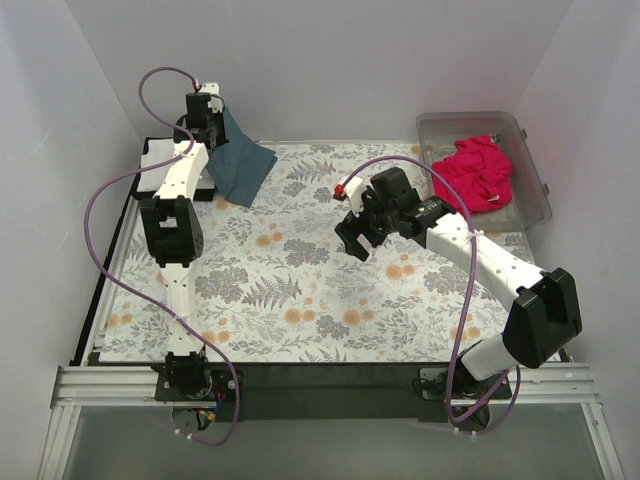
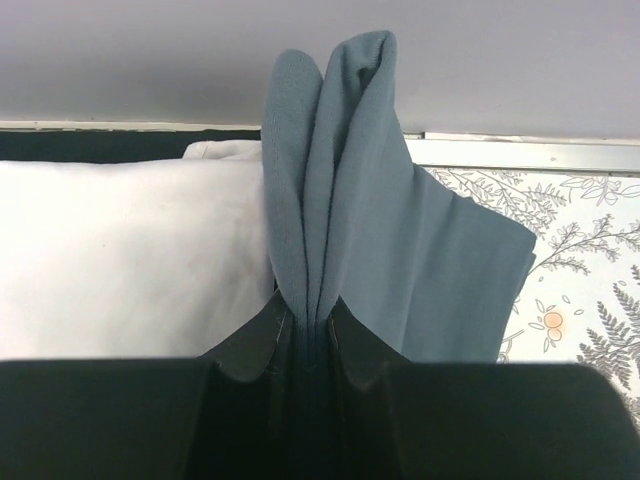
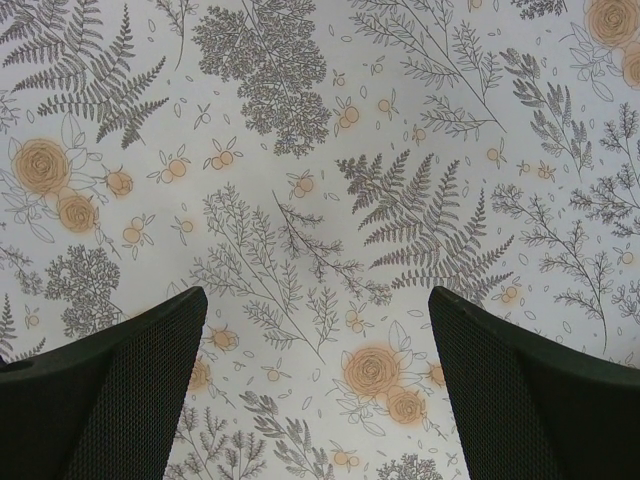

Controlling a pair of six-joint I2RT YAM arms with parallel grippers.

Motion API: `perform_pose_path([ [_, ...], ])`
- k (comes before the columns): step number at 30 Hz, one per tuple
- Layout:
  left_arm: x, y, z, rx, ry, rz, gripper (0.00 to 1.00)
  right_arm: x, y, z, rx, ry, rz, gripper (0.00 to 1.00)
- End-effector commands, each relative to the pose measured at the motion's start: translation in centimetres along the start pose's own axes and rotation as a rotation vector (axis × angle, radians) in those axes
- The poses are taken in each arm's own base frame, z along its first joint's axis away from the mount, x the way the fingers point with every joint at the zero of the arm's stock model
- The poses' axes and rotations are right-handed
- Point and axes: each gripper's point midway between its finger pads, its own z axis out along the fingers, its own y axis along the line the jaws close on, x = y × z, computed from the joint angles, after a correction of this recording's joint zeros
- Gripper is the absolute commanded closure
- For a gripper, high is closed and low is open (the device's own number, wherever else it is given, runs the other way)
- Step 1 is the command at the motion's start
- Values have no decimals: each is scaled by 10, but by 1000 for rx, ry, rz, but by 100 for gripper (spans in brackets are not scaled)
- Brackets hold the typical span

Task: Fold and stack the t-shirts
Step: Neatly place the folded tshirt to the corner

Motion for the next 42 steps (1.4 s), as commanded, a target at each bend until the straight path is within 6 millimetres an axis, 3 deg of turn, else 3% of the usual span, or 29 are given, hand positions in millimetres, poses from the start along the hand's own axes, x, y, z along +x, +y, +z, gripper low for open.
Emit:
perform_pose_path([
  [1, -86, 15, -51, -38, -191, 39, 100, -9, -1, -7, 3, -36, -7, 2],
  [16, -134, 13, -102, -6, -294, 6, 100, -6, 0, -3, -10, -25, 1, 2],
  [42, -173, 13, -143, 3, -391, -1, 100, -6, 0, 7, -28, -11, 19, 2],
])
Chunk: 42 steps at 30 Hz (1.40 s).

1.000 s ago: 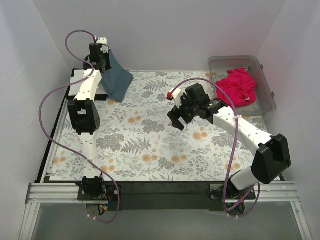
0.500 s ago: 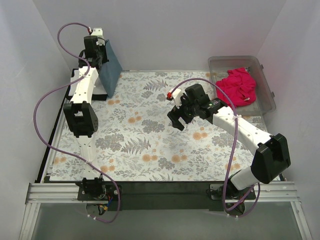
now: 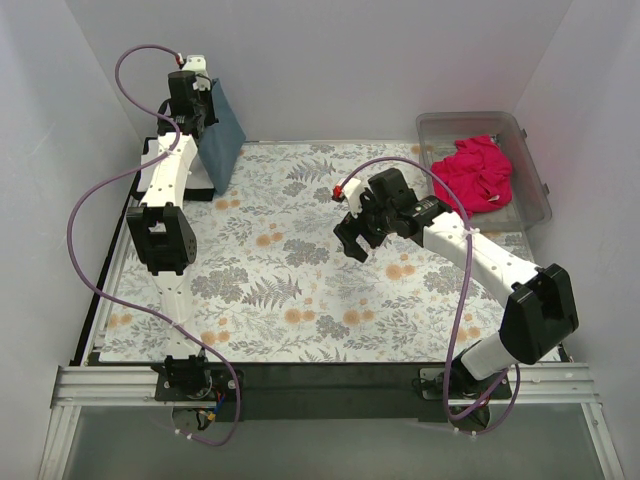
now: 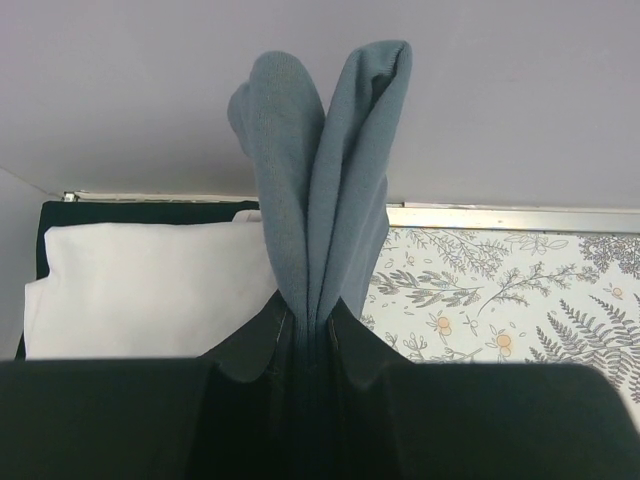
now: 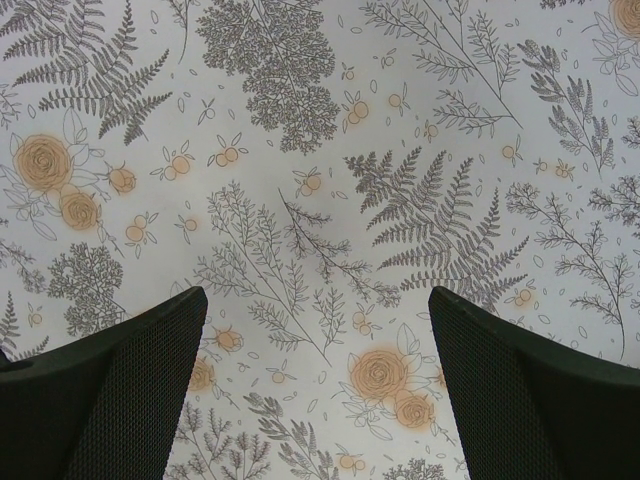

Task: Fold and stack the t-shirts
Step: Neatly place the folded tshirt to the corner

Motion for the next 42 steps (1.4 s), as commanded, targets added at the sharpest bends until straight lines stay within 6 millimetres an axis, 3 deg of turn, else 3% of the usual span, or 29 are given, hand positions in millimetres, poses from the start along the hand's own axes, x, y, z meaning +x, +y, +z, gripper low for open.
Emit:
perform_pose_path([
  [1, -105, 7, -67, 1, -238, -10, 100, -11, -1, -1, -12, -28, 10, 2],
  [12, -118, 9, -77, -6, -273, 5, 100, -10, -1, 2, -18, -21, 17, 2],
  [14, -111, 9, -72, -8, -260, 9, 100, -10, 0, 3, -21, -20, 18, 2],
  [15, -110, 29, -72, -39, -261, 0, 100, -10, -1, 3, -21, -19, 18, 2],
  [19, -95, 47, -62, -62, -231, -6, 100, -7, 0, 6, -29, -11, 22, 2],
  [30, -35, 91, -30, -103, -116, -36, 100, -7, -1, 14, -43, 11, 34, 2],
  [42, 1, 144, -1, -162, -65, -1, 100, -4, 1, 20, -59, 26, 43, 2],
])
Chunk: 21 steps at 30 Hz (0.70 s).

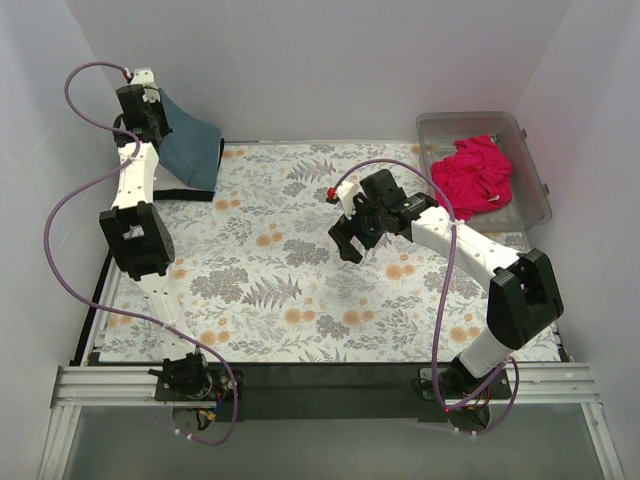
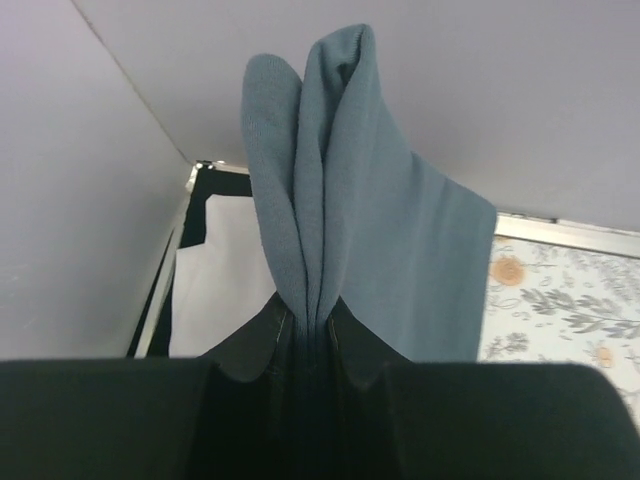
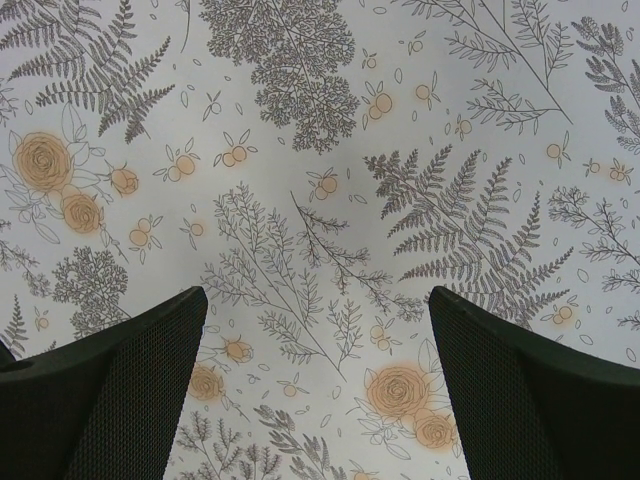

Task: Fold and stack the t-shirts
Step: Neatly place the folded tshirt to the corner

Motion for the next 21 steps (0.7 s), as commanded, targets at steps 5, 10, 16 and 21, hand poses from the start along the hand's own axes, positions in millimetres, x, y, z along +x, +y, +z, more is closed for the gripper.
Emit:
perform_pose_path([
  [5, -4, 33, 21, -15, -56, 99, 100, -11, -1, -3, -9, -21, 5, 2],
  [10, -1, 59, 34, -12, -79, 122, 100, -10, -2, -1, -11, -12, 4, 2],
  [16, -7, 83, 48, -91, -123, 208, 77, -10, -2, 2, -18, -5, 7, 2],
  [21, -42, 117, 32, -180, -193, 241, 38, -15, -1, -5, -12, -25, 0, 2],
])
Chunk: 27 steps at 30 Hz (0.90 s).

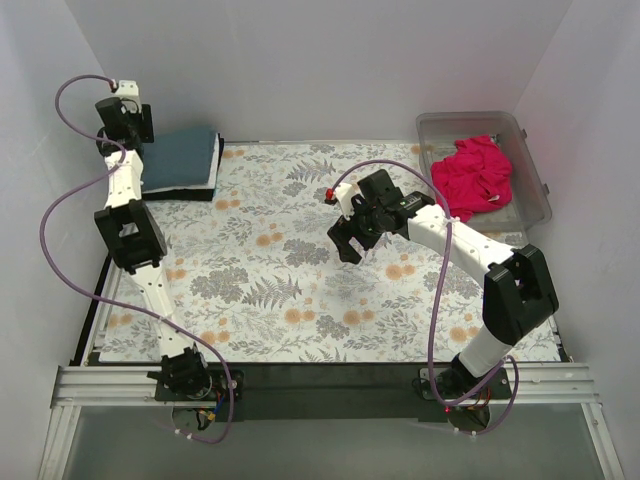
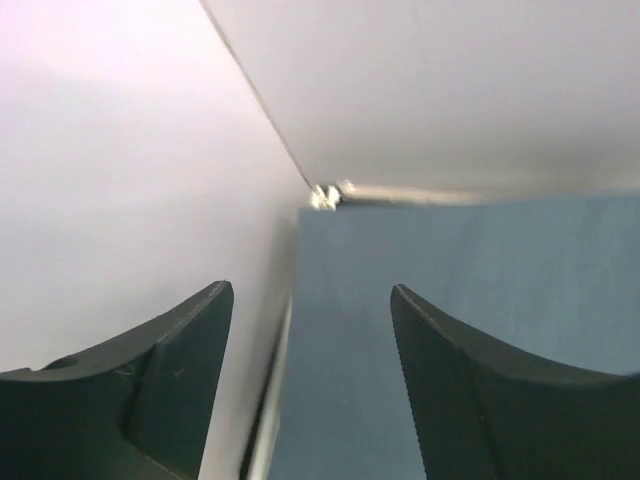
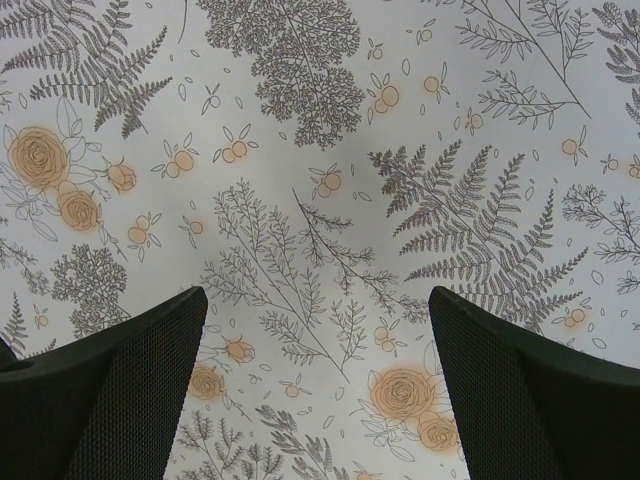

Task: Fold and stack the t-shirts
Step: Neatly place the folded tshirt to the corner

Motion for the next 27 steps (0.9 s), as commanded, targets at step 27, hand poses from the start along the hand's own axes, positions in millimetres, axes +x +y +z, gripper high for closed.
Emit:
perform_pose_path([
  [27, -42, -176, -335, 720, 251, -195, 3, 41, -63, -135, 224, -180, 247, 2],
])
